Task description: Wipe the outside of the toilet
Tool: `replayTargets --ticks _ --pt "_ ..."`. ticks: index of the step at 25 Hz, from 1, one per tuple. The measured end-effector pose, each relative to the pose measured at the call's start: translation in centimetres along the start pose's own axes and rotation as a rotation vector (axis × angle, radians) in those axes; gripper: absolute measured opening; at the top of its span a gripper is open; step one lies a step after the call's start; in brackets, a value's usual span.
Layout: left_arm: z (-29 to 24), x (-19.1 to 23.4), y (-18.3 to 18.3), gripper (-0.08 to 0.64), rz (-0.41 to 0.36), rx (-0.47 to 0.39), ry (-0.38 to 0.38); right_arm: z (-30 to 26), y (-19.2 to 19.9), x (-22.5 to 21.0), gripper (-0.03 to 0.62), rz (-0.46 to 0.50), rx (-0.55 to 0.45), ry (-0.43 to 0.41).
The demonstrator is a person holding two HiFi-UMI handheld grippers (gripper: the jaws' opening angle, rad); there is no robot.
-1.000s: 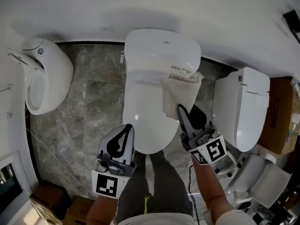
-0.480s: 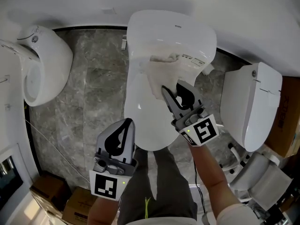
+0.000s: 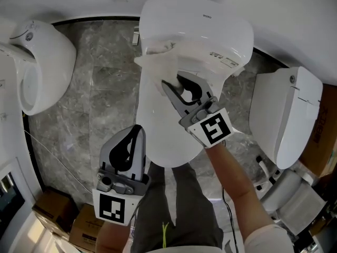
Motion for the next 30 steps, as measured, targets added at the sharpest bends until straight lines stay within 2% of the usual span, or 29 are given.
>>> replayTargets --ticks 4,10,15,21,25,30 --pt "-1.0 0.7 1.3 0.017 0.006 0.005 0.002 -2.0 2.0 -0.5 0.117 0.004 0.020 -0.018" --pt "-1.0 2.4 3.2 0.017 0.006 -0.001 -0.010 -4.8 4.5 -0.7 0.117 0.088 0.030 -0.053" --pt "-1.5 3.2 4.8 0.018 0.023 -0.018 -0.020 -7.3 7.5 -0.2 0.117 0.139 0.101 -0.120" --pt "-1.5 4.0 6.1 0.017 0.038 -0.010 -0.034 -9.2 10.0 -2.9 0.116 0.136 0.173 -0.066" --pt "-1.4 5.0 6.7 0.017 0.044 -0.014 -0.045 -9.7 11.1 -4.0 0.116 0.129 0.188 -0.027" --pt "-2.0 4.8 6.9 0.018 0.047 -0.022 -0.036 -8.6 12.0 -6.7 0.116 0.109 0.197 0.072"
Point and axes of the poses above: the fingertips, and each gripper's own axes: z backward along the fingers, x to its left, y out of its underside, the point moved 4 cm from there along z, backward along the fingers, and after that the axes turned 3 degrees about x, right-handed, at the moved point
